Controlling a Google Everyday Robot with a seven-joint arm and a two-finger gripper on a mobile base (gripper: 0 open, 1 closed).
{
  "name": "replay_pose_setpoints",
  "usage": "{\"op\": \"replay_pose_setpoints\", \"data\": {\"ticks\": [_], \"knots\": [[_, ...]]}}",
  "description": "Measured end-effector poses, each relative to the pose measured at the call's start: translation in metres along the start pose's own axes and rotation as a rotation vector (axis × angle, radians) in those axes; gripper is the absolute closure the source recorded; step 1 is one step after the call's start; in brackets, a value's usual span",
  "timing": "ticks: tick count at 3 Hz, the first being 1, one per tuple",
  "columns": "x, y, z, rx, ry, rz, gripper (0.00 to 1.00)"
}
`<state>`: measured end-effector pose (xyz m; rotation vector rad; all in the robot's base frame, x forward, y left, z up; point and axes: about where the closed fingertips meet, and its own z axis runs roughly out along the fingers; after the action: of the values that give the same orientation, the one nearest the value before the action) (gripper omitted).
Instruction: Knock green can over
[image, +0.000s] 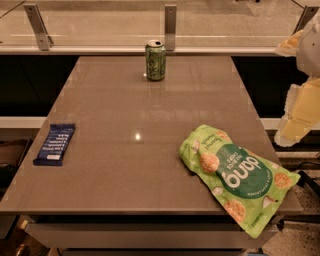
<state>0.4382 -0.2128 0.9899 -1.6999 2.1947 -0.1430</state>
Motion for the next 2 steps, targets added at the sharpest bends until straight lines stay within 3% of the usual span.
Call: {"op": "replay_pose_setpoints", "data": {"ticks": [1, 2], "knots": [[0.0, 0.0, -0.0001, 0.0, 0.0, 0.0, 0.0], [0.0014, -0.0043, -0.0013, 0.027, -0.024, 0.046, 0.0]]}}
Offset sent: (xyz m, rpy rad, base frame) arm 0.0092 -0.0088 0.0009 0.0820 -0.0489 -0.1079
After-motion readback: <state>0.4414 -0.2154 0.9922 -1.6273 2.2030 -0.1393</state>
